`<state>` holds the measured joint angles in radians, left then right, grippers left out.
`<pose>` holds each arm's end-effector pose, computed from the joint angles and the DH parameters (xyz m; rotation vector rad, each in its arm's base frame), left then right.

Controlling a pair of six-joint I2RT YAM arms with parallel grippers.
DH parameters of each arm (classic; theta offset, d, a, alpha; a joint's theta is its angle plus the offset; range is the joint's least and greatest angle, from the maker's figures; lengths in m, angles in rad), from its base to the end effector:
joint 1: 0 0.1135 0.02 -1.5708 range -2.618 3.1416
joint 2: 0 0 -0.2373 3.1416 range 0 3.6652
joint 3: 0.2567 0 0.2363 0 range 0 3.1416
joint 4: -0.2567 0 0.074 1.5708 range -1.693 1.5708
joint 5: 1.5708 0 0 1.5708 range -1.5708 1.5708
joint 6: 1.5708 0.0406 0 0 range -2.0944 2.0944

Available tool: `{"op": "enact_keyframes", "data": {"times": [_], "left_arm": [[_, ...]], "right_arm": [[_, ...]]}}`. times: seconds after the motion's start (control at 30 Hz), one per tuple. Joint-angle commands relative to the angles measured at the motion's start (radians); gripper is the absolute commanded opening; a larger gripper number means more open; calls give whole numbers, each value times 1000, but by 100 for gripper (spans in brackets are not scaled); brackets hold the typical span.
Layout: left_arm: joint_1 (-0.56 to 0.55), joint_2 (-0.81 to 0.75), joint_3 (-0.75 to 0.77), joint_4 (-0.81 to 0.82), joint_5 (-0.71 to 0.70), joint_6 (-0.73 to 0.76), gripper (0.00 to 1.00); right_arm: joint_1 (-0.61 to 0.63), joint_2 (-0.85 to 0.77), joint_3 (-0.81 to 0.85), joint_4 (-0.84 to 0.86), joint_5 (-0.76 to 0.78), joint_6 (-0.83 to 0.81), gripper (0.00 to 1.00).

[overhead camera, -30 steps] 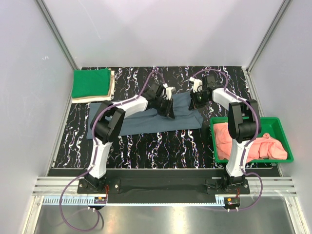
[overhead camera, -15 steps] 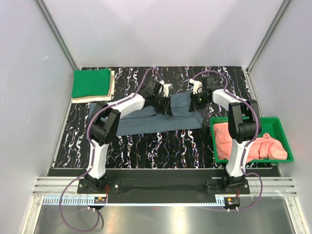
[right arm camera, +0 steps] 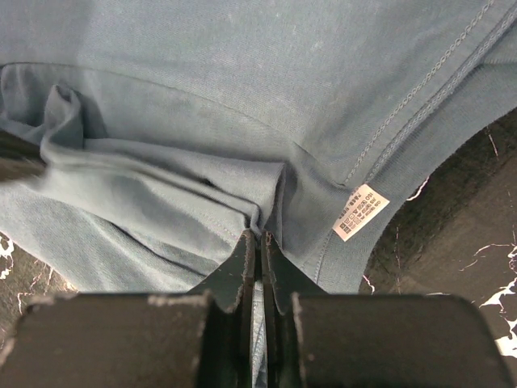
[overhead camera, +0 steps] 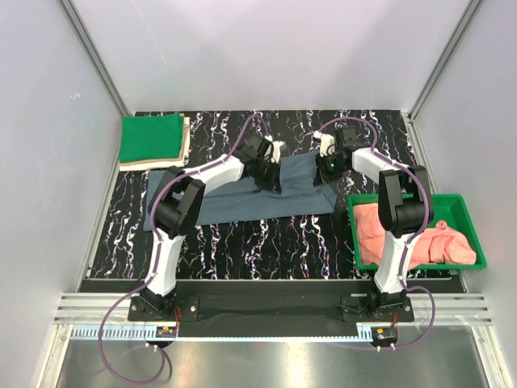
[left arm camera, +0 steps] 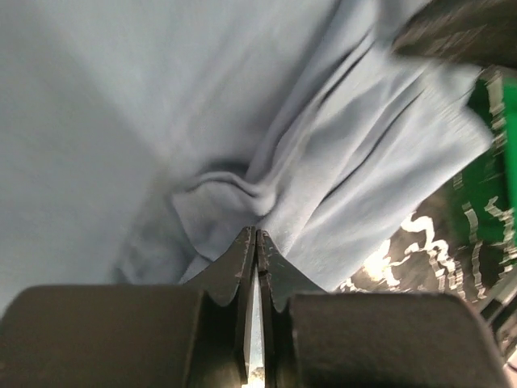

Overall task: Fold and stack the t-shirts
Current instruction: Fold the tshirt

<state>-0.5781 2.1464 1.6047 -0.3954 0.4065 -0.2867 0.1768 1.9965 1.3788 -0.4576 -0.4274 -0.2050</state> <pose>0.3613 -0.2549 0.1564 0.5526 2.5530 -0.8458 0.3828 0.0855 0.1486 -0.6309 2.5155 0.5527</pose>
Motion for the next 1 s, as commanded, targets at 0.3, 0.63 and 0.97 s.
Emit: {"op": "enact_keyframes", "data": {"times": [0.3, 0.63, 0.97], "left_arm": [[-45, -28, -81, 73, -110, -8, 23], [36, -117, -22, 6, -37, 87, 50], [121, -34, 49, -3, 328, 269, 55]], "right_arm": [[9, -39, 9, 17, 10, -11, 0], [9, -41, 3, 19, 4, -22, 0], [10, -38, -1, 20, -2, -24, 0]]}}
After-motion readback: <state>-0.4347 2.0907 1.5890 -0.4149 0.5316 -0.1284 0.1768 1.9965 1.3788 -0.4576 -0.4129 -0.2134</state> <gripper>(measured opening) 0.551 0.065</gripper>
